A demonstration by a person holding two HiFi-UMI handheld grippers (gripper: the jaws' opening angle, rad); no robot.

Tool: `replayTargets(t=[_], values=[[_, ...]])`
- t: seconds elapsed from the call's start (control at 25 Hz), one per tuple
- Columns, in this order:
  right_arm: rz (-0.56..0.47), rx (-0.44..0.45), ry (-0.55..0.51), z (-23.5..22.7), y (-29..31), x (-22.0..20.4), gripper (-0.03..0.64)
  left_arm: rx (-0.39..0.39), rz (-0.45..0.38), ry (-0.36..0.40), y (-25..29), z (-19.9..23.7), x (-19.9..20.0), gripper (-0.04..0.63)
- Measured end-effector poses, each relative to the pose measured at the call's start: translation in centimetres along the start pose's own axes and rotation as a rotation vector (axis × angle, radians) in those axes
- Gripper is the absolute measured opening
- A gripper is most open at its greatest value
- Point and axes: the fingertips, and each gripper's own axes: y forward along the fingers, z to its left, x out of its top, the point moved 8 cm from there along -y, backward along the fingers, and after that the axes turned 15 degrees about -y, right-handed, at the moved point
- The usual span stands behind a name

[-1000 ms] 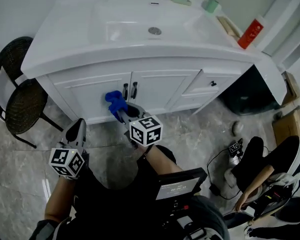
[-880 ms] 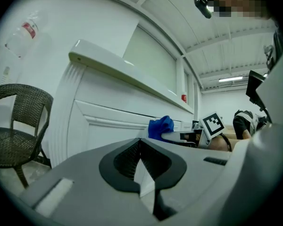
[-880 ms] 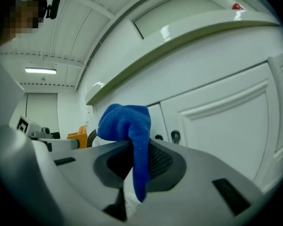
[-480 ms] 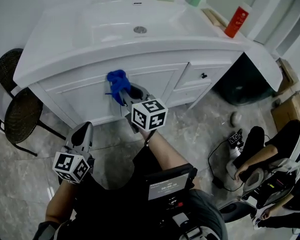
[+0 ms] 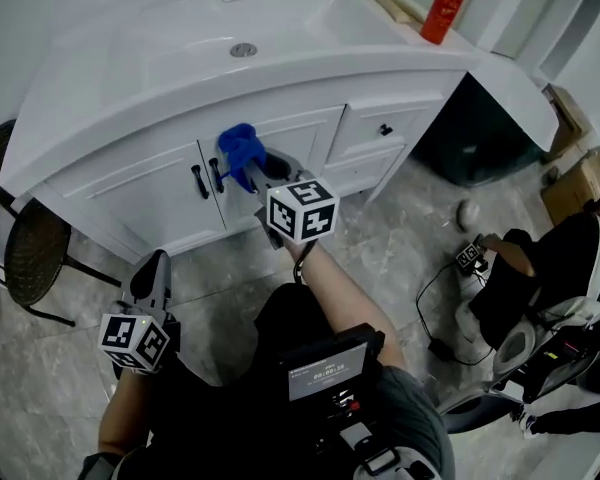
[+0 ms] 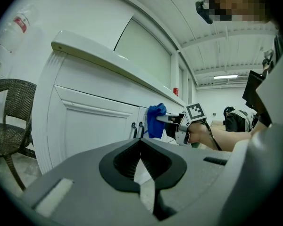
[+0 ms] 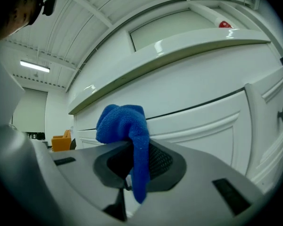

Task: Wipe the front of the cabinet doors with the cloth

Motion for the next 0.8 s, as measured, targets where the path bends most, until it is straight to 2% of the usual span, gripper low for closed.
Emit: replayTargets(t=[0.28, 0.52, 0.68, 0.8], values=[[0.021, -0.148, 0.005, -8.5, -3.7, -0.5, 0.049, 0.009, 0.014, 0.014, 0.5, -1.6, -0.5, 0.003], [0.036, -0.289, 0.022, -13.9, -7.1, -1.4, 0.049, 0.014, 0.012, -0.006, 1.0, -1.8, -0.9, 0.003], [0.045, -0.367, 0.061, -15.7, -8.8, -2.1, 0.049, 0.013, 0.021, -0.027, 0.9, -1.6, -1.3, 0.003], [0.038, -0.370, 0.085, -14.8, -9.3, -2.4, 0.049, 0.011, 0.018, -0.044, 0.8, -1.4, -1.4, 0.003]])
